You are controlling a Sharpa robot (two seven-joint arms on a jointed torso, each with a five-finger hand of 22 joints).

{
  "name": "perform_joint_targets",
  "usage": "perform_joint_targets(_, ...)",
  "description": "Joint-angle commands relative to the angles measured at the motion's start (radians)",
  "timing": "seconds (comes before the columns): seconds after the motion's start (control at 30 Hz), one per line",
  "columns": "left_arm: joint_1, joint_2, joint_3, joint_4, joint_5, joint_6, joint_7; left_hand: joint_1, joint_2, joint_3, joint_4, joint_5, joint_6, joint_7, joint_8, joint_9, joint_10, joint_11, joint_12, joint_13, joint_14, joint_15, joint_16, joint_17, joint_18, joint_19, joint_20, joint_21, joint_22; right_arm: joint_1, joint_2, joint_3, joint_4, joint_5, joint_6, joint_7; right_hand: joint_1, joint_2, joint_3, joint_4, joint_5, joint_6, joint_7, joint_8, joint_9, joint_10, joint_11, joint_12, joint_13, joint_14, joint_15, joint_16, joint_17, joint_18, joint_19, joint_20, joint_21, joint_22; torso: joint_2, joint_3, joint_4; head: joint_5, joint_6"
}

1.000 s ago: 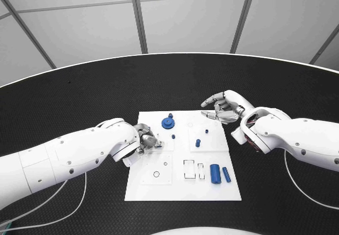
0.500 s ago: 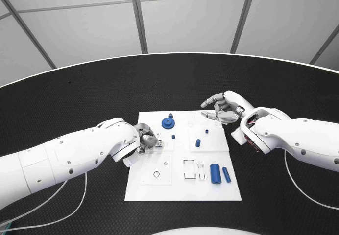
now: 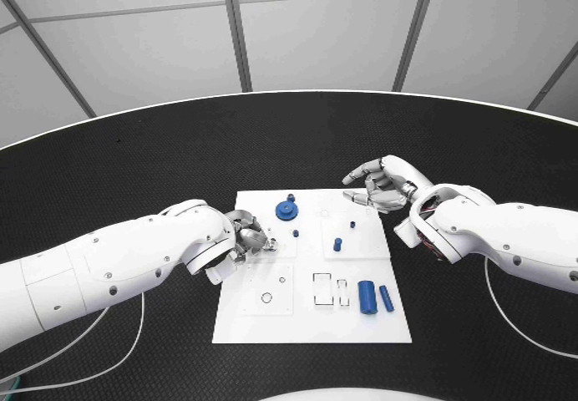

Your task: Assemble the parts on the task board

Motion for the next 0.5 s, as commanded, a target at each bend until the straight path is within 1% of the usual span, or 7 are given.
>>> perform_joint_targets(0.03, 0.007, -0.007, 0.0, 0.004, 0.016, 0.014, 0.006, -0.005, 0.009, 0.135, -0.128, 0.002, 0.003, 0.002, 0.005, -0.002, 0.003, 0.003, 0.002, -0.001, 0.071, 0.002, 0.004, 0.116, -0.007, -0.001, 0.001, 0.004, -0.002, 0.0, 0.0, 0.0, 0.0, 0.0, 0.0, 0.0, -0.004, -0.001, 0.006, 0.001, 0.007, 0.005, 0.002, 0.006, -0.001, 0.008, 0.002, 0.004, 0.002, 0.041, -0.006, -0.003, 0.001, 0.013, 0.01, 0.0, 0.002, 0.001, 0.001, -0.0001, -0.0001, -0.001, 0.001)
perform_joint_targets(0.17, 0.022, -0.012, 0.0, 0.002, 0.047, 0.049, 0.011, -0.007, 0.011, 0.138, -0.13, 0.002, 0.004, 0.002, 0.005, -0.003, 0.002, 0.003, 0.001, -0.003, 0.071, 0.002, 0.004, 0.117, -0.007, -0.001, 0.001, 0.004, -0.002, 0.0, -0.001, 0.0, 0.001, 0.0, 0.001, 0.0, -0.005, -0.001, 0.006, 0.001, 0.007, 0.005, 0.002, 0.006, -0.002, 0.008, 0.002, 0.004, 0.002, 0.042, -0.006, -0.003, 0.002, 0.012, 0.01, 0.0, 0.002, 0.001, 0.001, -0.0002, -0.0005, -0.001, 0.002)
perform_joint_targets(0.23, 0.033, -0.013, 0.0, -0.003, 0.065, 0.083, 0.011, -0.007, 0.011, 0.139, -0.13, 0.001, 0.004, 0.002, 0.005, -0.003, 0.0, 0.003, -0.001, -0.008, 0.071, 0.002, 0.004, 0.118, -0.007, -0.002, 0.001, 0.002, -0.005, 0.0, -0.001, 0.0, 0.002, 0.0, 0.002, 0.0, -0.005, -0.001, 0.006, 0.001, 0.007, 0.005, 0.002, 0.006, -0.002, 0.008, 0.002, 0.004, 0.002, 0.042, -0.006, -0.003, 0.002, 0.012, 0.01, 0.0, 0.002, 0.001, 0.001, 0.0001, -0.0004, -0.001, 0.002)
perform_joint_targets(0.3, 0.043, -0.012, 0.0, -0.011, 0.083, 0.115, 0.01, -0.013, 0.015, 0.144, -0.132, -0.002, 0.001, 0.004, 0.003, -0.006, -0.011, 0.005, -0.01, -0.026, 0.071, 0.004, 0.005, 0.118, -0.005, -0.008, 0.003, -0.005, -0.018, 0.0, -0.001, 0.0, 0.002, 0.0, 0.004, 0.0, -0.005, -0.001, 0.007, 0.001, 0.007, 0.005, 0.002, 0.007, -0.002, 0.008, 0.001, 0.005, 0.002, 0.042, -0.006, -0.003, 0.002, 0.012, 0.01, -0.001, 0.002, 0.001, 0.001, -0.0003, -0.0003, -0.001, 0.002)
perform_joint_targets(0.37, 0.057, -0.009, 0.0, -0.024, 0.109, 0.163, 0.012, -0.016, 0.018, 0.145, -0.133, -0.004, -0.001, 0.005, 0.002, -0.007, -0.017, 0.006, -0.016, -0.036, 0.07, 0.005, 0.004, 0.116, -0.004, -0.012, 0.005, -0.008, -0.024, 0.0, -0.001, 0.0, 0.004, 0.0, 0.008, 0.001, -0.003, 0.0, 0.011, -0.001, 0.009, 0.007, 0.001, 0.008, -0.002, 0.01, 0.001, 0.007, 0.004, 0.042, -0.006, -0.002, 0.004, 0.012, 0.011, -0.001, 0.004, 0.003, 0.001, 0.0001, -0.0004, -0.001, 0.003)
perform_joint_targets(0.43, 0.065, -0.008, 0.0, -0.033, 0.13, 0.193, 0.02, -0.017, 0.02, 0.145, -0.133, -0.004, -0.001, 0.006, 0.002, -0.008, -0.018, 0.007, -0.016, -0.037, 0.07, 0.005, 0.003, 0.115, -0.004, -0.012, 0.005, -0.008, -0.024, 0.0, 0.0, 0.0, 0.007, 0.0, 0.011, 0.003, -0.001, 0.001, 0.013, -0.003, 0.009, 0.008, 0.001, 0.008, -0.002, 0.01, 0.0, 0.007, 0.004, 0.042, -0.006, -0.002, 0.004, 0.012, 0.011, -0.001, 0.004, 0.003, 0.001, 0.0004, -0.0003, -0.001, 0.003)
perform_joint_targets(0.5, 0.071, -0.007, 0.0, -0.044, 0.155, 0.222, 0.027, -0.019, 0.023, 0.146, -0.134, -0.005, -0.003, 0.007, 0.001, -0.009, -0.025, 0.008, -0.022, -0.048, 0.069, 0.006, 0.002, 0.112, -0.002, -0.016, 0.006, -0.013, -0.032, 0.0, -0.001, 0.0, 0.011, 0.0, 0.013, 0.004, 0.013, 0.007, 0.036, -0.015, 0.011, 0.011, 0.001, 0.009, -0.003, 0.01, -0.001, 0.008, 0.005, 0.043, -0.008, 0.0, 0.008, 0.012, 0.014, -0.002, 0.008, 0.007, 0.001, 0.0007, -0.0008, -0.001, 0.004)
